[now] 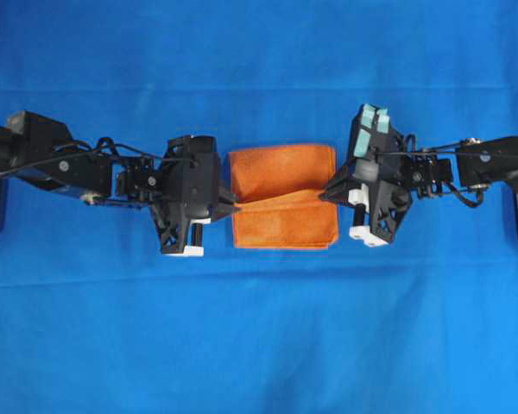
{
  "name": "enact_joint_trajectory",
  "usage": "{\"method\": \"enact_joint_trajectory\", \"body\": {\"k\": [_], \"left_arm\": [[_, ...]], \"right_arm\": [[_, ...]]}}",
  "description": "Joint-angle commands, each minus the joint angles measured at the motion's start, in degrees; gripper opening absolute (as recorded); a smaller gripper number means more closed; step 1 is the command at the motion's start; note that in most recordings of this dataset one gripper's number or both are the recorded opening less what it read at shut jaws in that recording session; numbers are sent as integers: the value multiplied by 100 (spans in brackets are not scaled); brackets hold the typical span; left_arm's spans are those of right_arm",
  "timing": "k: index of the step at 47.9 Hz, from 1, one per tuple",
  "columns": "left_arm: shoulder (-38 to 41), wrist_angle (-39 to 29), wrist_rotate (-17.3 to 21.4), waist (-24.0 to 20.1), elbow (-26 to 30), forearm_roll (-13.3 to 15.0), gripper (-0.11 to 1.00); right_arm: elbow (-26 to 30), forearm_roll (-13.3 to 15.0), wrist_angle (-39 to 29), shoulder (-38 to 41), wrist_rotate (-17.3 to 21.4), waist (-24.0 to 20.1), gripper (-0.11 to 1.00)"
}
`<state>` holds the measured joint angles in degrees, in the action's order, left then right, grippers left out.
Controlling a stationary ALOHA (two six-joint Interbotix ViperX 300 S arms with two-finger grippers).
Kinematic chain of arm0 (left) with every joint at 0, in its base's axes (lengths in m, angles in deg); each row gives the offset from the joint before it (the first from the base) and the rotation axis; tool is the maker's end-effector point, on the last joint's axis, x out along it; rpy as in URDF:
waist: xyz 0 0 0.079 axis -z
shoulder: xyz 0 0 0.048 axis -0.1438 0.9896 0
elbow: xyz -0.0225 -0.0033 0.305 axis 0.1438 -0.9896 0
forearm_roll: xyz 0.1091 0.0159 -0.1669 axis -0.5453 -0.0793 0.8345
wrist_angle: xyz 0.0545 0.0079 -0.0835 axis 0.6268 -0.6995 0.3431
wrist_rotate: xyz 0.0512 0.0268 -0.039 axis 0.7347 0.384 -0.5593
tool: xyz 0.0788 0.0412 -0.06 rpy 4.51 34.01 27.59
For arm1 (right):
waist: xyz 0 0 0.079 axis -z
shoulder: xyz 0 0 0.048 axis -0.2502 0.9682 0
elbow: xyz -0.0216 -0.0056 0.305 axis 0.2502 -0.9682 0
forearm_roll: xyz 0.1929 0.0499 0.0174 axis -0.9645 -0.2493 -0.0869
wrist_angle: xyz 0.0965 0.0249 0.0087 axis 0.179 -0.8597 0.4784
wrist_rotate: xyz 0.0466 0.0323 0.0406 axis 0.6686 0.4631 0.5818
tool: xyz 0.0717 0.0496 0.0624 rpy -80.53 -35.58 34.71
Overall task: Fold the orange towel.
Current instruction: 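Pull the top edge down toward the bottom edge, folding in half, then release the towel and withdraw both grippers outward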
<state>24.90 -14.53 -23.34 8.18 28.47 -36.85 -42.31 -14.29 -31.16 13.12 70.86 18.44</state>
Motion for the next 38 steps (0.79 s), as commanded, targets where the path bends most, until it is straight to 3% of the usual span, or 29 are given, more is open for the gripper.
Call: {"method": "enact_joint_trajectory", "body": {"k": [1,12,17,19,24,28,38], "left_arm": [[35,114,-44,18,44,9,3],[79,202,-88,18,62,9,3],[79,229,-88,18,88,18,14],[70,220,-97,18,105,9,23],[-9,132,-70,26,105,9,52],[-220,-44,-9,26,88,9,70],[-1099,-853,18,26,9,9,68]], "right_arm": [[44,-97,62,44,-9,-18,3],[70,-255,185,193,-9,-26,3],[97,-272,185,193,-9,-44,4],[114,-272,176,193,0,-70,10],[193,-264,97,158,-18,-193,43],[255,-255,-53,44,-26,-290,63],[378,-220,-694,-703,-97,-457,59]]}}
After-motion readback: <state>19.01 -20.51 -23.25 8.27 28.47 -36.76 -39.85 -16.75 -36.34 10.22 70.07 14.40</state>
